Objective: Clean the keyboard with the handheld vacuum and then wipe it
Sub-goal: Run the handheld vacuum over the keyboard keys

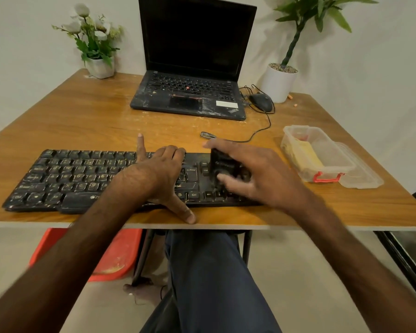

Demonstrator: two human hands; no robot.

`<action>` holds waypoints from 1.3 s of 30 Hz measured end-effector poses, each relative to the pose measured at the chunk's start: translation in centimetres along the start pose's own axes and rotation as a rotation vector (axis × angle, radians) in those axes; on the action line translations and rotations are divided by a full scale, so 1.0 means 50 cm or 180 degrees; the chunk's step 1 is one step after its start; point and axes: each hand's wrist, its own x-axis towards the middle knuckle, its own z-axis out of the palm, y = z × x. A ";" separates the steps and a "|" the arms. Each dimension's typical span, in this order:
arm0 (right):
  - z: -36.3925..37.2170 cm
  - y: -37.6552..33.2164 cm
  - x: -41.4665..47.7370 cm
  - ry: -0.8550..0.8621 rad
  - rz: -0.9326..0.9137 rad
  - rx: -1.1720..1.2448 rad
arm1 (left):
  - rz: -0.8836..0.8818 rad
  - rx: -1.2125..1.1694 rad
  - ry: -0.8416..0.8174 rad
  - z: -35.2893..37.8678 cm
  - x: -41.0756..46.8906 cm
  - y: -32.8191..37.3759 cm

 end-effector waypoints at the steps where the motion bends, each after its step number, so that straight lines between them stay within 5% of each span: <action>1: -0.008 0.016 0.011 0.0097 0.0136 -0.0038 | -0.0006 0.0001 -0.0009 -0.002 -0.002 0.001; 8: -0.003 -0.016 -0.012 -0.0209 -0.0138 0.0470 | 0.0010 0.0023 0.0023 0.002 0.000 0.001; 14: -0.027 0.072 0.033 0.0454 0.0694 0.0349 | 0.0075 0.0002 0.0063 -0.001 -0.006 -0.004; 20: 0.004 0.053 0.040 0.0983 0.1438 0.2531 | 0.0236 -0.0022 0.0204 0.002 0.000 -0.008; 27: 0.017 0.030 0.045 0.1326 0.1890 0.3611 | 0.0362 -0.0418 0.0781 0.005 0.025 0.015; 35: 0.041 0.031 0.038 0.1504 0.2357 0.4531 | 0.0314 0.0009 0.1397 0.070 -0.015 0.011; 39: 0.050 0.031 0.042 0.1416 0.2403 0.4523 | 0.0420 -0.0236 0.2231 0.110 -0.035 -0.004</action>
